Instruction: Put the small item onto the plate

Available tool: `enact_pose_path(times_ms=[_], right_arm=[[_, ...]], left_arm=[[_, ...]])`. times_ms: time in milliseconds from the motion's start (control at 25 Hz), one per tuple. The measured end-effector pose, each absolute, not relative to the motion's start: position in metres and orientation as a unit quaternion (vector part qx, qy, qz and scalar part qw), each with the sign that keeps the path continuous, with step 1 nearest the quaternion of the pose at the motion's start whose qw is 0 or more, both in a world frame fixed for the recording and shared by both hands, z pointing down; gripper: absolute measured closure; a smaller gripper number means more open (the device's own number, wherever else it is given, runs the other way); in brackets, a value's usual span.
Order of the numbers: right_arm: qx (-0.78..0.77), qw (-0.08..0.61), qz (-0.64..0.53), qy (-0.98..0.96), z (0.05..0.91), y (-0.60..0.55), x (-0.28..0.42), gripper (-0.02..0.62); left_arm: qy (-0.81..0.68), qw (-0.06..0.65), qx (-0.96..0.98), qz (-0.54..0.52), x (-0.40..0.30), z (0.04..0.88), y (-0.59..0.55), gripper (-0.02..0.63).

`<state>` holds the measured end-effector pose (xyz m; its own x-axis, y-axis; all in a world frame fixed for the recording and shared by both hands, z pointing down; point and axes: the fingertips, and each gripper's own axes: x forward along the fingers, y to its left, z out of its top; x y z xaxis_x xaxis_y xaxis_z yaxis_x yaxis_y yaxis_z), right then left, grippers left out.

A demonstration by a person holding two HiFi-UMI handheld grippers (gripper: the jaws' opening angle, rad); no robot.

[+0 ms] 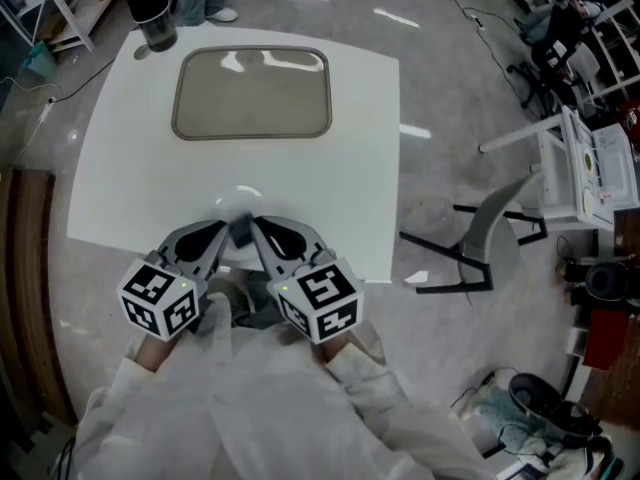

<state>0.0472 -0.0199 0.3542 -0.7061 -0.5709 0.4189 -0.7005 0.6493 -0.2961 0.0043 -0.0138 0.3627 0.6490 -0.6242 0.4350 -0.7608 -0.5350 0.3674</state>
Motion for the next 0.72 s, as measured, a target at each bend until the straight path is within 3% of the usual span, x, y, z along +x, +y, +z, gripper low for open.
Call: enact_pose_path(times_ms=[720], right_arm=[[0.406, 0.141, 0.259, -0.865, 0.368, -0.026, 0.069, 0.58]], left_arm=[[-0.386, 0.297, 0.86, 0.15, -0.015, 0.375, -0.019, 0.595]])
